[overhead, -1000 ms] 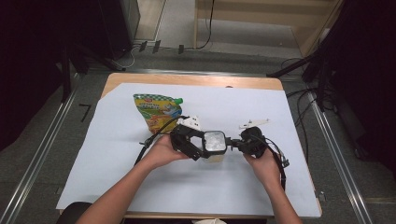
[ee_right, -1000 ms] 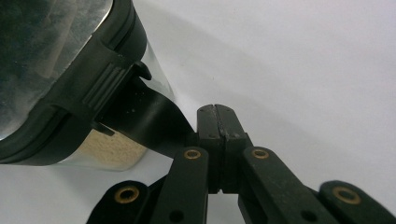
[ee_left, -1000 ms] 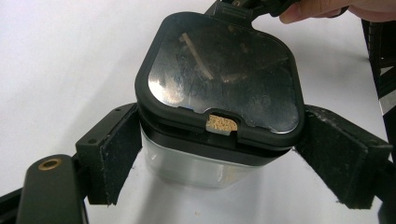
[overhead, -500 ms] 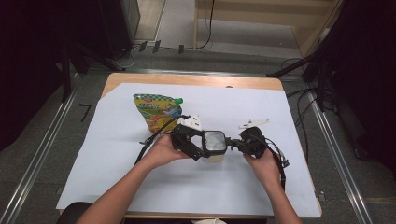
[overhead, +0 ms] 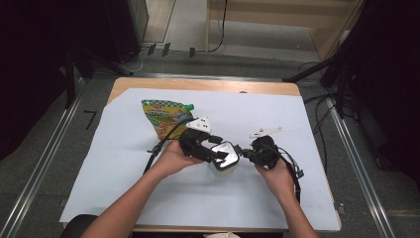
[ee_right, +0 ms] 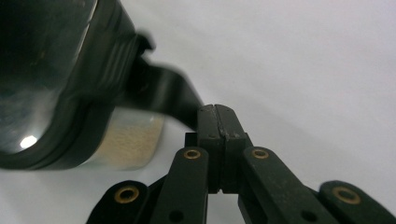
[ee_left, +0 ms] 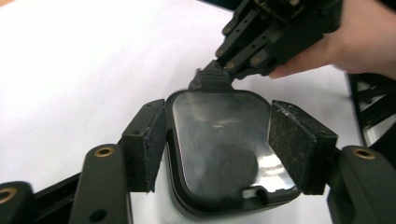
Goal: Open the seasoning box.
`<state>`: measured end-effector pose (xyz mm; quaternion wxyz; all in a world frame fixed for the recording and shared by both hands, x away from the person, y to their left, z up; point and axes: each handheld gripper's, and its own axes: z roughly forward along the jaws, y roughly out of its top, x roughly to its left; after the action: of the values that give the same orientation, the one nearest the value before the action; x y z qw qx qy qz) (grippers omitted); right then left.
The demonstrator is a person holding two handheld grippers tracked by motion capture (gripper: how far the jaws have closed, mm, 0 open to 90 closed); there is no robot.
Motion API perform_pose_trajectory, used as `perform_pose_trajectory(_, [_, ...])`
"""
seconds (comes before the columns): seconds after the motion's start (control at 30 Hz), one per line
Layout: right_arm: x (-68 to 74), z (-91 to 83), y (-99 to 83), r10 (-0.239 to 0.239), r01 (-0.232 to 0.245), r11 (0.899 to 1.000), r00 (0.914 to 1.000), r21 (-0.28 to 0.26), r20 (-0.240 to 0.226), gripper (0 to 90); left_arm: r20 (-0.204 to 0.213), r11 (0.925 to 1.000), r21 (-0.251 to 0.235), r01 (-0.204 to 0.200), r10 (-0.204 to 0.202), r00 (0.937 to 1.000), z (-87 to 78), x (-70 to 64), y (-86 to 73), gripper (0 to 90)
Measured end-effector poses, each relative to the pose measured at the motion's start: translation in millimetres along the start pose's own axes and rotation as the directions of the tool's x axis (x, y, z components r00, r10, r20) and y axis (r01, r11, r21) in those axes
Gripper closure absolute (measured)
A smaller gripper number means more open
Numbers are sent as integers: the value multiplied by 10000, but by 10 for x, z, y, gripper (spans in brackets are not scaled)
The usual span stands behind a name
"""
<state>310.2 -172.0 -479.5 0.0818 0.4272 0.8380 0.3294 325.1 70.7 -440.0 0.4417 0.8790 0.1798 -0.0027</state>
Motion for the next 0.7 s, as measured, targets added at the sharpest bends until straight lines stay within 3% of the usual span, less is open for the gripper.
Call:
perform_pose_trajectory(0.1, [26, 25, 6, -194, 193, 9998, 9996, 53, 211, 900, 172, 9992, 305, 260, -265, 9995, 42, 11, -16, 322])
perform_pose_trajectory(0.27, [5, -17, 6, 29, -28, 9999, 10000, -145, 59, 900, -237, 9972, 436, 615, -605, 9979, 65, -35, -19, 201])
perform_pose_trajectory(0.53, [-25, -34, 21, 111, -114, 9993, 9999, -367, -67, 900, -211, 9897, -210, 1419, -1423, 9896, 32, -94, -184, 159])
perform_pose_trajectory(0.7, [-16, -5, 56, -26, 23, 9994, 10000, -345, -78, 900, -214, 9865, -392, 1591, -1600, 9869, -2, -121, -252, 148])
